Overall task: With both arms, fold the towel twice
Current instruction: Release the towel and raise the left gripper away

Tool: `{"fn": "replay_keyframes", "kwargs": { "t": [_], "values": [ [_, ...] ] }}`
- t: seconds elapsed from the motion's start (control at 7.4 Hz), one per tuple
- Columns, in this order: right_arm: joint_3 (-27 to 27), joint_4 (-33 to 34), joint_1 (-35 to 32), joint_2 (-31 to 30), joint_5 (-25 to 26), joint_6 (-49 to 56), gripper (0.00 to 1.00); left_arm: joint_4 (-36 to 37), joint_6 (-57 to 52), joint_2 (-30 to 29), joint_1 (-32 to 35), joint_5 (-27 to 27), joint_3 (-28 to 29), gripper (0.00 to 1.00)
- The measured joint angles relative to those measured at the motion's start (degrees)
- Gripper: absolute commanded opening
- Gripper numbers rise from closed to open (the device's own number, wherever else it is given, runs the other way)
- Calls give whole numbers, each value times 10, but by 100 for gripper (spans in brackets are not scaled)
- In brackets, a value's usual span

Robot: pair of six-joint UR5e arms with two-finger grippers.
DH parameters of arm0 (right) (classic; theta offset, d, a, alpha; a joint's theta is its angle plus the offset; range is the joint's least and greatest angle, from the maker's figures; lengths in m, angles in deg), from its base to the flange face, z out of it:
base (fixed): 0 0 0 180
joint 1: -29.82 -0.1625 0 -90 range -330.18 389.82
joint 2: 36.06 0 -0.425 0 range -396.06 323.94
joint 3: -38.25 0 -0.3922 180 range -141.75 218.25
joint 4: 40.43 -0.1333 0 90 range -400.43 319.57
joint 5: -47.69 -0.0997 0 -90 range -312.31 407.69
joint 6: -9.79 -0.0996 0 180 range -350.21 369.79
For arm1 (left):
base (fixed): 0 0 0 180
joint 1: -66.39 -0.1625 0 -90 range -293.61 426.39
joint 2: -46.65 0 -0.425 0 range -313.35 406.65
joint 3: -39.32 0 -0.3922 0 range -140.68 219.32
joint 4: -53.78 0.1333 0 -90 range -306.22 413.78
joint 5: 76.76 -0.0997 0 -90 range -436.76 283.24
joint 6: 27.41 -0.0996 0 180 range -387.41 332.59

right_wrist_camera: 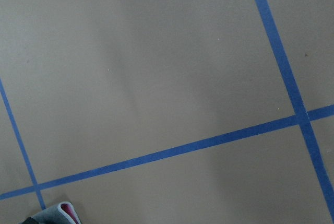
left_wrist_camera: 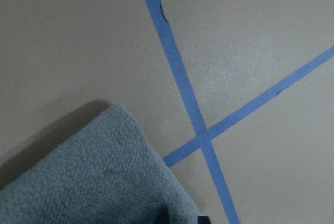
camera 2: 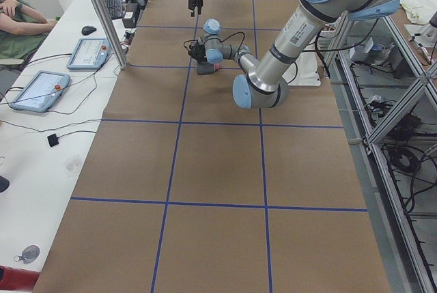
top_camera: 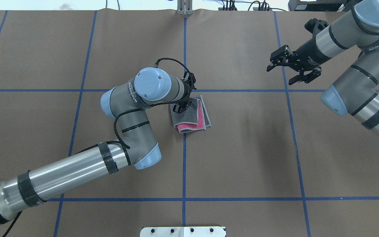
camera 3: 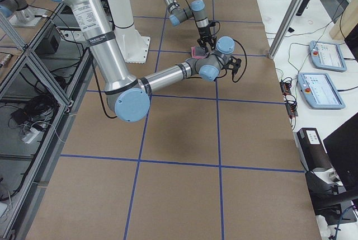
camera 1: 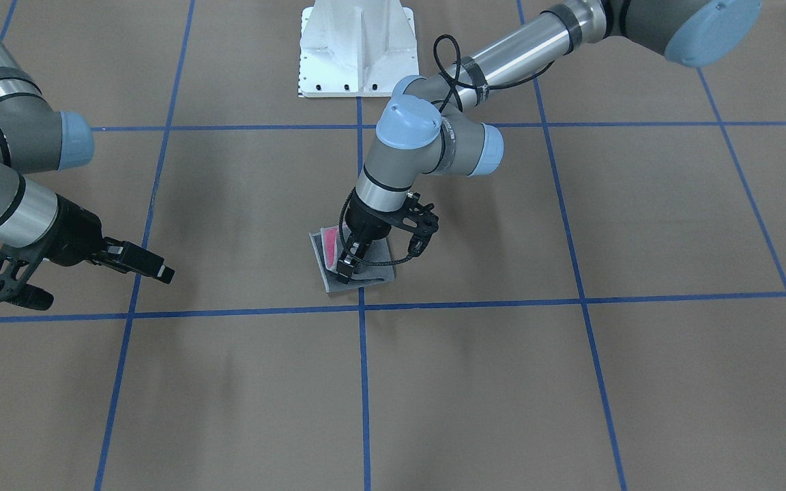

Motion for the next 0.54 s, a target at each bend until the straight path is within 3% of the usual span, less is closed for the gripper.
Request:
{"fn": "replay_keyframes", "kwargs": {
  "t": [0.54],
  "values": [
    [12,0,3,5,-1,-9,100,-12,18,1,61,5,6,99]
  ]
}}
